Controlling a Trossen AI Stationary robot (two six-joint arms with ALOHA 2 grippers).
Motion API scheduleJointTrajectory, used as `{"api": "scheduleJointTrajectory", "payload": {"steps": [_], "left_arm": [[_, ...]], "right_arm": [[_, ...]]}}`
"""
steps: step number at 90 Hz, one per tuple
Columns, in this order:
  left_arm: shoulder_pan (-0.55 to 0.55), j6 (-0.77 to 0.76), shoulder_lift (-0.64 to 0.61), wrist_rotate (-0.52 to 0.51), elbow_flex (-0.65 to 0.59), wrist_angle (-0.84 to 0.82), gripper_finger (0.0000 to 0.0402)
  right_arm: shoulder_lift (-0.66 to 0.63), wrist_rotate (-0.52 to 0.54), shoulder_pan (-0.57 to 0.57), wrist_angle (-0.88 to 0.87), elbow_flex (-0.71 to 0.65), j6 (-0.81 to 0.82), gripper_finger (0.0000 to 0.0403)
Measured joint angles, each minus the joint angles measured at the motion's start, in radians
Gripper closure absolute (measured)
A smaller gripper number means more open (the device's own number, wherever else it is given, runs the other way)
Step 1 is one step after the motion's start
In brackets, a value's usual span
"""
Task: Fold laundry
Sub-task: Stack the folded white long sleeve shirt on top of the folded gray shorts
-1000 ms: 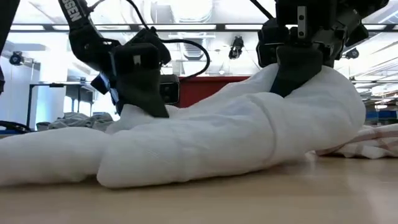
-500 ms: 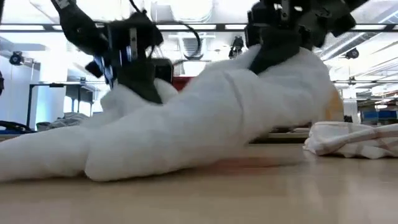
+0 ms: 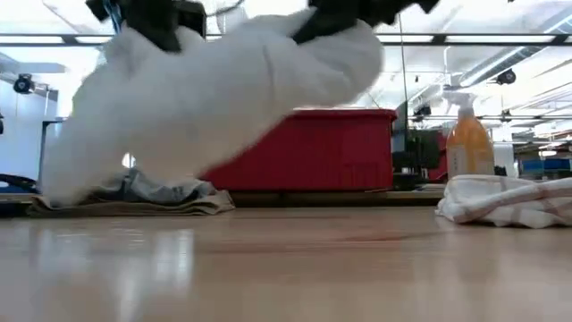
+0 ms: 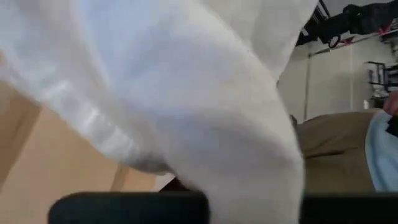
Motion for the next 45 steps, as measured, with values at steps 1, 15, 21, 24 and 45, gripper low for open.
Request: {"api": "scheduleJointTrajectory", "payload": {"steps": [1,15,21,24,45], "left_arm": [[0.001,0.004,-0.004,-0.008,0.009,-0.014,0.04],[0.039,0.051,-0.02,-0.137,0.142,-0.261,0.0401],[0.066,0.076,-0.019,-0.185,0.201,-0.359,0.0401],[0.082,0.087,-0.018,-0.217,0.229,-0.407,0.0401],[0.262,0.172,-0.014,-0.302,0.356,-0.617,0.0401]], "right_arm": [[0.004,-0.005,-0.007,0.0,0.01,-0.009,0.0403],[0.093,-0.098,-0.105,-0.015,0.136,-0.104,0.0403],[0.137,-0.124,-0.144,-0.03,0.185,-0.141,0.0403],[0.156,-0.137,-0.161,-0.038,0.21,-0.156,0.0403],[0.31,-0.252,-0.268,-0.058,0.395,-0.204,0.0403]]}}
